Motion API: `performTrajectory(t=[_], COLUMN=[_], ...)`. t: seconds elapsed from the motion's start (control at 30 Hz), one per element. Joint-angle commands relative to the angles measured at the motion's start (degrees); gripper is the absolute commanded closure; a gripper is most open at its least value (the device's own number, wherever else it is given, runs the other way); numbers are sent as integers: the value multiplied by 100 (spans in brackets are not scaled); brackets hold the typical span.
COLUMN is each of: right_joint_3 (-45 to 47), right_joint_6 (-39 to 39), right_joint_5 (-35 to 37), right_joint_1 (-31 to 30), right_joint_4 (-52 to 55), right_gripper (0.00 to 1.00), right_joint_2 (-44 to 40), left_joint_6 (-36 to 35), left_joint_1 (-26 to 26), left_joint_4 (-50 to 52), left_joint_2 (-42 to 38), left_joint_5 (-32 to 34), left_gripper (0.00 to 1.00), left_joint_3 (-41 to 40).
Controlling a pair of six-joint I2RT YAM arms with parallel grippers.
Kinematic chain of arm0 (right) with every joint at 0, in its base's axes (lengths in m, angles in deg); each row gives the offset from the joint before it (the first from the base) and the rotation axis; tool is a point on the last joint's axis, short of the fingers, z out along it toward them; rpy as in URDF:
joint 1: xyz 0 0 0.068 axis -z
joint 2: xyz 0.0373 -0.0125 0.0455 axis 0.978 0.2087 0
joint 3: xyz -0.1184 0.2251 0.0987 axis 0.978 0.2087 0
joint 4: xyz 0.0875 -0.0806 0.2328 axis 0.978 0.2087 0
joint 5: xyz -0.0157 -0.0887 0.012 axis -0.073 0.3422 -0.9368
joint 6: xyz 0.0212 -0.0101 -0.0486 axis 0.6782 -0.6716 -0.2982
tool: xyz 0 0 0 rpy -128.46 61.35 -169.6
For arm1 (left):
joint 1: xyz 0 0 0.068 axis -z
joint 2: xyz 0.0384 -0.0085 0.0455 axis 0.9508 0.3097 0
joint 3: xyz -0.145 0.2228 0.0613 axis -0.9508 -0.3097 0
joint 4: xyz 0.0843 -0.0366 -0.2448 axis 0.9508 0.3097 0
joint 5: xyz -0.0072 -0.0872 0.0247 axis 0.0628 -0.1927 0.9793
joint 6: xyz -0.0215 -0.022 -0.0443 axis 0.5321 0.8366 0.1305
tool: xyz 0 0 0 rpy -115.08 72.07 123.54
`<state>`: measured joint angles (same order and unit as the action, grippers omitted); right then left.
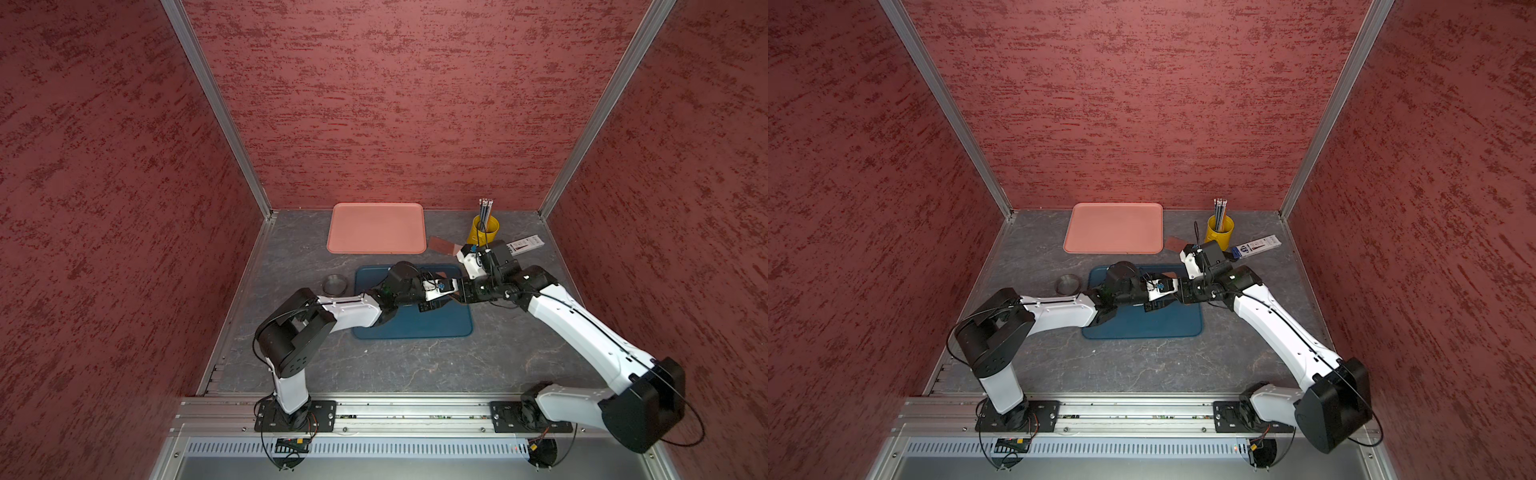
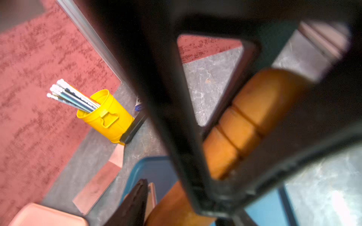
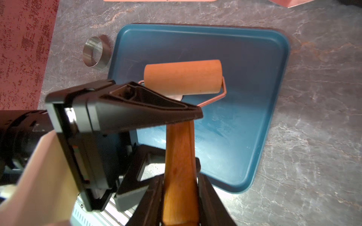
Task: Roll out the dumpling wrappers from the dough
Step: Pick up the rolling pin from the center of the board.
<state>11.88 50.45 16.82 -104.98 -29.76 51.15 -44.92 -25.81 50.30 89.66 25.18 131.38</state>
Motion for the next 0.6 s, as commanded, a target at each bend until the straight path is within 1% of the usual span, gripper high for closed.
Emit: performTrajectory(t=[0.0, 0.03, 0.07, 0.17, 0.23, 0.27, 0.3, 0.33, 0.43, 0.47, 0.5, 0.57], right_joint_3=[-274, -260, -273, -305, -316, -321, -322, -335, -386, -380, -352, -270], right_joint_6=[62, 81, 102, 167, 208, 248, 286, 306, 346, 329, 262, 7], right_joint_5=[-319, -314, -285, -182, -147, -130, -132, -149, -113, -198, -376, -968], right_joint_1=[-55, -46, -48, -42, -48, -47, -33, -8, 127, 200, 286, 402], right_joint_4=[-106, -146, -166, -205, -286, -331, -419, -521, -837, -979, -1134, -1488], right_gripper=[100, 100, 100, 100, 100, 92, 72, 55, 39, 31, 25, 15], right_joint_2=[26, 25, 32, 46, -17, -57, -137, -243, -550, -656, -735, -876], left_joint_6=[196, 216, 245, 407, 617, 726, 874, 1021, 1410, 1595, 1825, 2354], left_joint_1=[-49, -53, -60, -117, -186, -218, -245, -279, -405, -473, -585, -825], left_joint_4=[-190, -264, -323, -490, -631, -682, -766, -764, -491, -343, -244, -108], left_joint_2=[125, 136, 140, 78, -9, -72, -134, -213, -491, -610, -722, -937], left_joint_5=[-42, -27, -48, -83, -95, -113, -72, -74, -201, -341, -517, -979], left_gripper=[69, 70, 73, 85, 95, 100, 100, 100, 100, 100, 100, 100], left_joint_3=[228, 221, 202, 175, 130, 97, 54, 23, 6, 0, -13, -27])
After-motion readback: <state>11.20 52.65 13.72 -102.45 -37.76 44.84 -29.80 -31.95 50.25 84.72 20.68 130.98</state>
